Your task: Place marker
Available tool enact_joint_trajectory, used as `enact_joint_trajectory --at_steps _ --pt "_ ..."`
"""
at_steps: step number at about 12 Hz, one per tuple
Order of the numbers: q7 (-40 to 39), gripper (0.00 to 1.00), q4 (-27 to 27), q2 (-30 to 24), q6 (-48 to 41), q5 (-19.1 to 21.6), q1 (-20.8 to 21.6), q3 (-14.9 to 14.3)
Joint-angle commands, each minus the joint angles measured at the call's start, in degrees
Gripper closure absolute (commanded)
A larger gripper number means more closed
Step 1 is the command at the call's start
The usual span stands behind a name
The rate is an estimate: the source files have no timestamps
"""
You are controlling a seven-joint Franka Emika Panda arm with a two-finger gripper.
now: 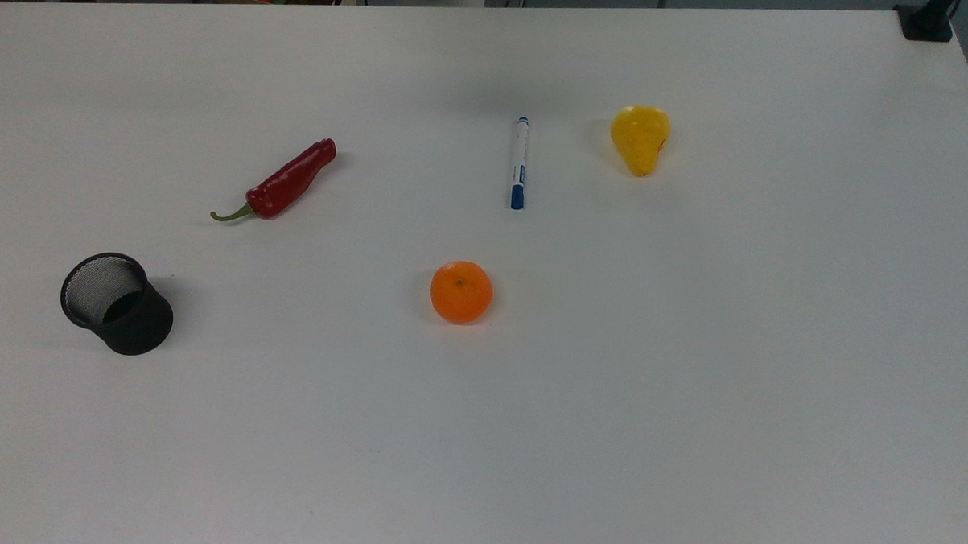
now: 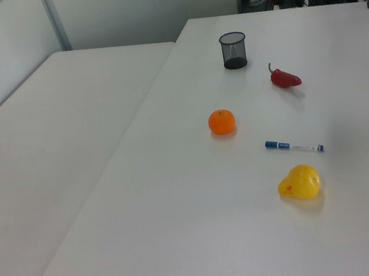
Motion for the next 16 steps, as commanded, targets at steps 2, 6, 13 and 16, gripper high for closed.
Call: enact_joint_trajectory --at_steps 2,6,13,16 --pt "-1.16 0.00 -1.89 -1.16 1.47 -0.78 0.79 -0.60" --pt "-1.25 0.00 -1.89 -1.16 1.56 -0.78 0.79 -0.60" --pt "-1.07 0.00 -5.82 -0.81 7.07 -0.78 1.74 -0.42" --pt "-0.54 0.00 -7.16 0.77 8.59 -0.78 3.15 -0.24"
